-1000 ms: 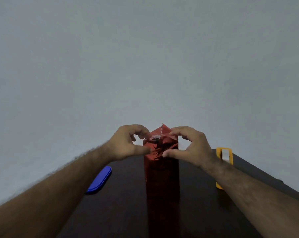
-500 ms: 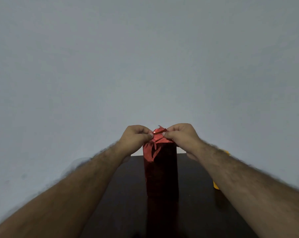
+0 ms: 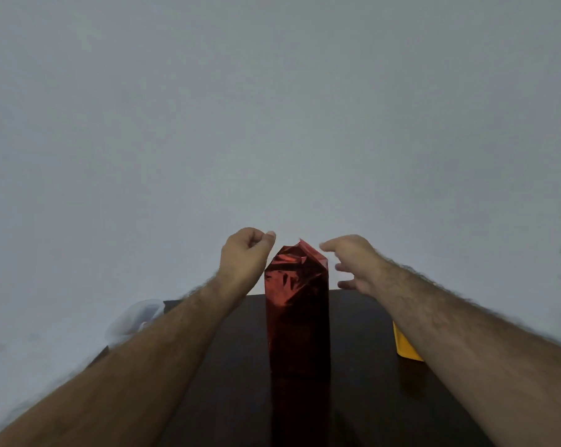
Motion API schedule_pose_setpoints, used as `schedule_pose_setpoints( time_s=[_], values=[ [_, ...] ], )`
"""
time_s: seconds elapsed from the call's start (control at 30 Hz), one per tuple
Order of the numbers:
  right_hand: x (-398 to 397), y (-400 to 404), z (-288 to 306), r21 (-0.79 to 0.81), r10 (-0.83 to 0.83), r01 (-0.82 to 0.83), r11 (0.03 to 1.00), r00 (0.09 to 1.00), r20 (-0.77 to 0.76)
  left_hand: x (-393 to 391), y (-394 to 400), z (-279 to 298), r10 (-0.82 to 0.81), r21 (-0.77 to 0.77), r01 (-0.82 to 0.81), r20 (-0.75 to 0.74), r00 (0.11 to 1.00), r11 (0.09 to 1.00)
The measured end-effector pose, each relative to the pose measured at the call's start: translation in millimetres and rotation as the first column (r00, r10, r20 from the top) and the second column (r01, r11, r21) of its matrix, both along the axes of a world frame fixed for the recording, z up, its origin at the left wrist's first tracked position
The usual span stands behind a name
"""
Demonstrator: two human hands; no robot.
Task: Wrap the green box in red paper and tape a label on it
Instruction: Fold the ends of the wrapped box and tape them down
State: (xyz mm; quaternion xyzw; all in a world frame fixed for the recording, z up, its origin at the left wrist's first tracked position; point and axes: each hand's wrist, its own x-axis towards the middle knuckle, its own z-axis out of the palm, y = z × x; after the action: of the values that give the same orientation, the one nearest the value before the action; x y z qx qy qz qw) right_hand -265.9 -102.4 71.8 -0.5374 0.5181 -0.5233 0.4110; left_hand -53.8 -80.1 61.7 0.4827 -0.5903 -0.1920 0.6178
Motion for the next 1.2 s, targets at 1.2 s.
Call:
schedule_pose_setpoints(
  time_s=[1.2],
  values=[
    [8.3, -42.4, 2.8, -0.207, 0.070, -0.076, 0.975, 0.997, -0.038, -7.6, -68.1, -0.9, -0.303, 0.053, 0.307, -0.070, 0.950, 0.950]
  ],
)
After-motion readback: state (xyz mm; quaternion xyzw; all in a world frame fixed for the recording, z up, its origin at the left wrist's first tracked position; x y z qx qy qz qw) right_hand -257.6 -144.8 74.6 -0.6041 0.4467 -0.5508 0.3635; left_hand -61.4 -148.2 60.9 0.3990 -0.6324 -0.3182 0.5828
